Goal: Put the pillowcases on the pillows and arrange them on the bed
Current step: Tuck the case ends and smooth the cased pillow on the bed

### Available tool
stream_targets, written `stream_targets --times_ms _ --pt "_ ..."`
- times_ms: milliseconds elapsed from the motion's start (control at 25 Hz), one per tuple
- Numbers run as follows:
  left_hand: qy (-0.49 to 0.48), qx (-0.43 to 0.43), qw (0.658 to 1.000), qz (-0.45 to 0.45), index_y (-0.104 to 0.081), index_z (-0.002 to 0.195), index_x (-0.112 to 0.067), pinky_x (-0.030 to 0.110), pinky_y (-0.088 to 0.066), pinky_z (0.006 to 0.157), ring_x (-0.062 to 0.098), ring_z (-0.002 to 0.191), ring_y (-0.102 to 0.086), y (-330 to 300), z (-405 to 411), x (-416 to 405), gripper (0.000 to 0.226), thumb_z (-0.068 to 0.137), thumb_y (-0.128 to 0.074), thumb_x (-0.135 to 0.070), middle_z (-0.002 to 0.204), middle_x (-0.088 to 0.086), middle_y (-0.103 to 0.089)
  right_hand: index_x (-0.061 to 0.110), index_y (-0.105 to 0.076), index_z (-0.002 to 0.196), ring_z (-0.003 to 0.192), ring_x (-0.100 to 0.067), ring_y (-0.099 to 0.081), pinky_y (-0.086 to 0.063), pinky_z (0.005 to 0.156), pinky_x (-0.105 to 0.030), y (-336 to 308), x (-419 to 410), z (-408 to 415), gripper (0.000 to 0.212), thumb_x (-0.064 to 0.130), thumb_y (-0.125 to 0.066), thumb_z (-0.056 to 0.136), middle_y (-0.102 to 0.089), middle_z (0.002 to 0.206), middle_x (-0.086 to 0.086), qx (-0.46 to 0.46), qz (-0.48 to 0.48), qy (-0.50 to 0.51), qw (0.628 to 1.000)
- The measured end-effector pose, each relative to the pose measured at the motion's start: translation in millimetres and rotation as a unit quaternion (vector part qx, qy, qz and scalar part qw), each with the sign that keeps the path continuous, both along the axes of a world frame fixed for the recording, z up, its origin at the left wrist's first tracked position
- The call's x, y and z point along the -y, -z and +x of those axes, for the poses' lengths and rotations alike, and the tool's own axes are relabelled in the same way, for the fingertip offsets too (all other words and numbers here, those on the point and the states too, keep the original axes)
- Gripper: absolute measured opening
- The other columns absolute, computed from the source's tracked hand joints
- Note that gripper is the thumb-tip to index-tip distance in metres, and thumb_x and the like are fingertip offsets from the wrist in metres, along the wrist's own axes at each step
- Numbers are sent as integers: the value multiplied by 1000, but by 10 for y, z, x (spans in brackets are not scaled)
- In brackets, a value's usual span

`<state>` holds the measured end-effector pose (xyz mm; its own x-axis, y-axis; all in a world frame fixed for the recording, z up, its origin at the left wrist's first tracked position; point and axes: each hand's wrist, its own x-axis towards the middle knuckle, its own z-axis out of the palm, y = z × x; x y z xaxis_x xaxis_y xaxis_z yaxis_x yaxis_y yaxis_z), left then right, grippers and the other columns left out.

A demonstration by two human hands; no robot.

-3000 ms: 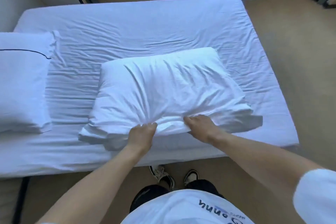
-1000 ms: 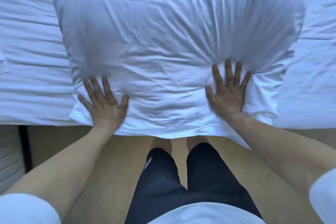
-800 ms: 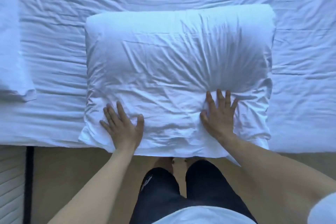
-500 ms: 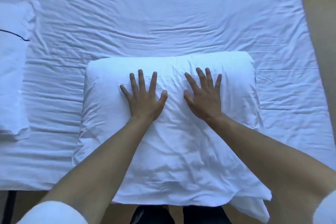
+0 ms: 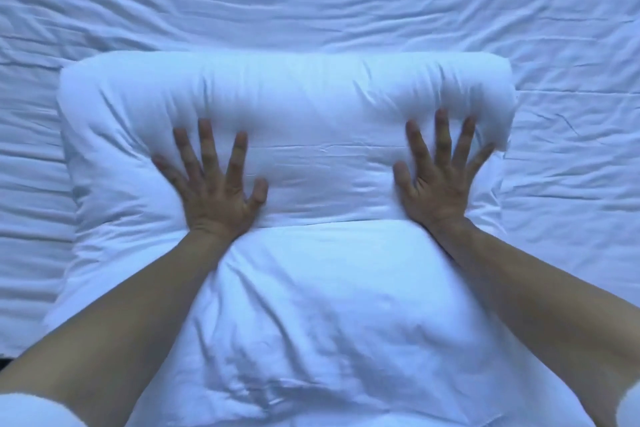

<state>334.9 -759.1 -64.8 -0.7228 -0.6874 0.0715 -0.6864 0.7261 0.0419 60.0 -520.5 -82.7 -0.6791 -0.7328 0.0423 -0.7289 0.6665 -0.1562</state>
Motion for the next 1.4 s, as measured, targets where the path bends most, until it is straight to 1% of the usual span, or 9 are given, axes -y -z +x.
stream_targets --times_ms 200,440,560,720,880,960,1080,1240,1400 --pt "15 -17 999 -34 -26 156 -23 83 -2 106 63 144 -15 354 -8 -4 73 92 -42 -56 159 33 -25 33 -40 154 149 -55 -15 -5 109 -80 353 -41 30 60 51 -42 97 -27 165 -14 -21 -48 -11 999" --pt "-4 49 999 2 -23 161 -24 80 -6 109 57 148 -11 -19 50 -134 76 97 -38 -62 164 26 -15 36 -32 157 153 -46 -12 -8 115 -73 -5 -147 143 65 52 -47 96 -21 168 -9 18 -1 9 1000" --pt "-13 70 997 41 -16 162 -23 74 -7 114 50 152 -5 -255 352 -479 85 95 -34 -71 166 25 -8 34 -25 159 154 -43 -5 -10 119 -66 -203 -496 492 69 58 -42 97 -13 169 -11 52 29 16 998" --pt "5 89 993 79 -14 163 -24 72 -7 115 48 153 2 -417 870 -1052 89 92 -32 -76 167 25 -1 37 -20 160 155 -41 3 -9 121 -62 -354 -989 1020 70 62 -38 97 -4 170 -8 87 59 16 994" --pt "23 136 987 77 -10 163 -28 76 -6 113 51 151 7 -402 1392 -1431 89 91 -33 -76 166 25 5 43 -15 159 156 -37 9 -3 120 -66 -435 -1513 1326 67 62 -36 98 2 171 -2 99 88 31 991" --pt "12 178 981 78 -2 162 -33 79 -3 111 51 151 11 -407 1587 -1530 93 87 -29 -81 166 25 11 47 -10 159 155 -36 13 1 120 -67 -443 -1751 1514 67 64 -33 98 7 171 3 113 110 54 986" --pt "-25 215 972 92 10 159 -41 81 1 109 47 150 20 -475 1903 -1568 97 80 -20 -88 165 19 24 49 -2 158 155 -37 14 -3 119 -68 -478 -2241 1797 70 66 -29 96 16 169 7 151 129 85 976" --pt "-96 189 969 126 11 159 -42 83 0 108 48 149 22 -457 2413 -1716 99 78 -23 -88 163 21 27 46 11 157 155 -37 6 -15 120 -64 -401 -2891 2552 78 71 -27 93 25 167 1 198 162 166 952" --pt "-102 174 967 157 15 158 -39 80 -1 108 52 148 20 -391 2756 -2032 97 84 -29 -84 161 26 27 42 17 157 154 -38 16 -7 123 -61 -454 -2896 3182 79 72 -26 97 28 166 -7 219 198 212 932"
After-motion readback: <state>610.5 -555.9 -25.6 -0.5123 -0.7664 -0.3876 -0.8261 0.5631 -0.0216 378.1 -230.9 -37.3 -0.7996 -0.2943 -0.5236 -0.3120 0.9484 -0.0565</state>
